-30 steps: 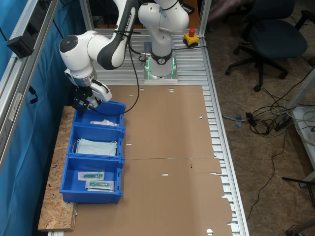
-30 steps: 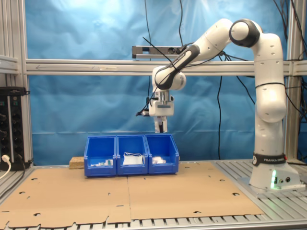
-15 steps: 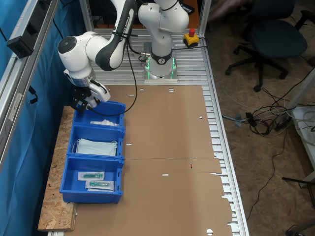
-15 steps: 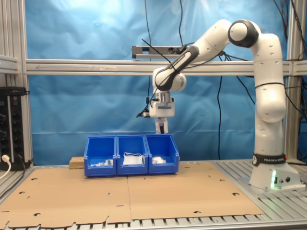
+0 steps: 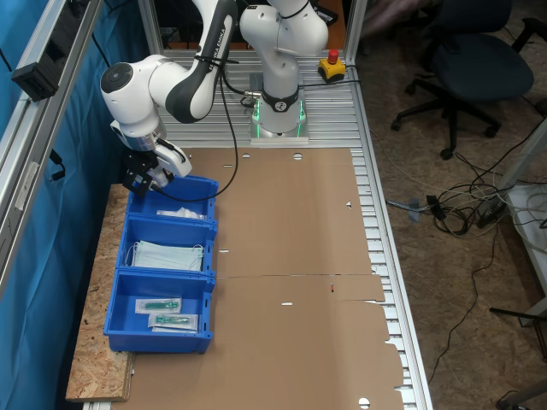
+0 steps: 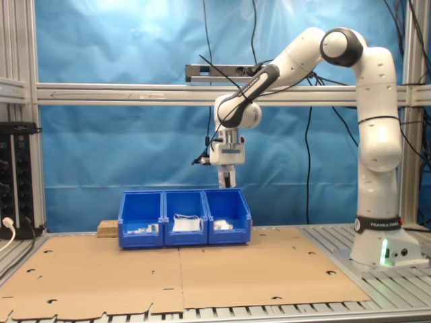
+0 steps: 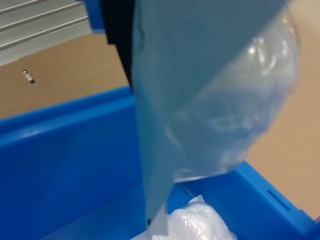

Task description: Pick and place sorting task of medical equipment.

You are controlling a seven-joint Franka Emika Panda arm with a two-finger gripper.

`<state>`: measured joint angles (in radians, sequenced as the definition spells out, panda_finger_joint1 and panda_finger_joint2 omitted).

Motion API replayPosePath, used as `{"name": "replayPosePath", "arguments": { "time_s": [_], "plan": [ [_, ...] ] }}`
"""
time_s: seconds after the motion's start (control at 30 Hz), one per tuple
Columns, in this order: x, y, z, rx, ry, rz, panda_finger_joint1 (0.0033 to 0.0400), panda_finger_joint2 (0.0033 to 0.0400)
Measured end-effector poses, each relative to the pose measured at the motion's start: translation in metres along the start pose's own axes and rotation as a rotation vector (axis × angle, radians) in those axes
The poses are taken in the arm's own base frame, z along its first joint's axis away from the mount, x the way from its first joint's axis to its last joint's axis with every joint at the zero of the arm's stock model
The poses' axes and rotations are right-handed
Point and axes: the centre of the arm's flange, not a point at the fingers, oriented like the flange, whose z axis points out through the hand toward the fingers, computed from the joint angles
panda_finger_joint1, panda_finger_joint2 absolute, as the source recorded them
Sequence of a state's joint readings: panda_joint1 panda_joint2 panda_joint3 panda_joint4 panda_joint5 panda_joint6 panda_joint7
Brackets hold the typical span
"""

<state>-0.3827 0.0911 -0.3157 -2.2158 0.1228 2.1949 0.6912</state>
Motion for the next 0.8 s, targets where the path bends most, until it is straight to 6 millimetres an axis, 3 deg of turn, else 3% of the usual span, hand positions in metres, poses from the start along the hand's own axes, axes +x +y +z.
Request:
{"name": "replayPosePath", "arguments": {
  "time_s": [0.1, 0.13, 0.3, 0.33, 0.53, 0.57, 0.7, 0.73, 0.8],
  "plan": [
    [0.0000, 0.0000, 0.0000, 0.000, 0.000, 0.000, 0.0058, 0.0058],
    [0.0000, 0.0000, 0.0000, 0.000, 0.000, 0.000, 0.0086, 0.0086],
    [0.0000, 0.0000, 0.0000, 0.000, 0.000, 0.000, 0.0086, 0.0086],
    [0.0000, 0.0000, 0.0000, 0.000, 0.000, 0.000, 0.0177, 0.0177],
    [0.0003, -0.0002, -0.0003, 0.002, 0.002, 0.000, 0.0177, 0.0177],
    [0.0003, -0.0003, -0.0003, 0.002, 0.003, 0.000, 0.0273, 0.0273],
    [0.0004, -0.0004, -0.0005, 0.003, 0.004, 0.000, 0.0273, 0.0273],
    [0.0005, -0.0004, -0.0005, 0.004, 0.004, 0.000, 0.0364, 0.0364],
    [0.0005, -0.0005, -0.0005, 0.004, 0.005, 0.000, 0.0364, 0.0364]
  ]
}}
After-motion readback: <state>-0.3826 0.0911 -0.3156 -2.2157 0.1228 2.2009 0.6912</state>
